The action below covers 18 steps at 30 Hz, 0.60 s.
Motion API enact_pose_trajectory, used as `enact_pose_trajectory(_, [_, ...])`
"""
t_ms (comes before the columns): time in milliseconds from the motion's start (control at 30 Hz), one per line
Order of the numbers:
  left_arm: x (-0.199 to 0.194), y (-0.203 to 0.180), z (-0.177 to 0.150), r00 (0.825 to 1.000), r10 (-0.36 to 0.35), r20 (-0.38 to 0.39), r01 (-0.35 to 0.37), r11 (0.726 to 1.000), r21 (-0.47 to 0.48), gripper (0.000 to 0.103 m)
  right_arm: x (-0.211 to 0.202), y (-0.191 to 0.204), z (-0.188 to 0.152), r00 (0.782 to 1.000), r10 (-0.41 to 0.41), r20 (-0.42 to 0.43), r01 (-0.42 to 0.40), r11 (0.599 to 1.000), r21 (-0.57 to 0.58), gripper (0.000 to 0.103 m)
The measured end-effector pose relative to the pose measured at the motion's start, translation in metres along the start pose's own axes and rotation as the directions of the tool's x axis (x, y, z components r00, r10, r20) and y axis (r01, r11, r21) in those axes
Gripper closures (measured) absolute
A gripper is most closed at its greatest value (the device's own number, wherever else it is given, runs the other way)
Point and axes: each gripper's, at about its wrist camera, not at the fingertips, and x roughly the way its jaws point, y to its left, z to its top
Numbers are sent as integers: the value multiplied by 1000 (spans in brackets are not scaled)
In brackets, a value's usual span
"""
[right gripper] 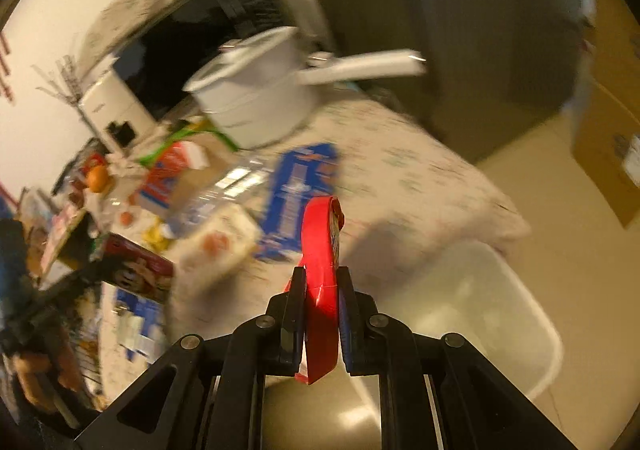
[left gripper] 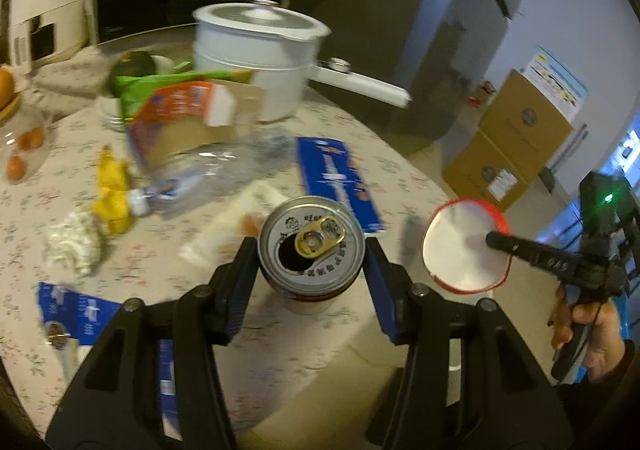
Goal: Collect trash
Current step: 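Carry the bowl to the white bin and release it with the right gripper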
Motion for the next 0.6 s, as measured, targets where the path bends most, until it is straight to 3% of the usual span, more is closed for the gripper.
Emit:
enact_pose_trajectory(233, [22, -54, -8, 999, -43, -29, 45, 995, 94, 48, 9, -72, -32, 990, -99, -98, 106, 992, 75, 88])
enact_pose_trajectory(600, [61, -98, -29, 992, -63, -111, 82, 981, 178, 48, 57, -97, -64, 954, -90, -285, 129, 984, 122, 88])
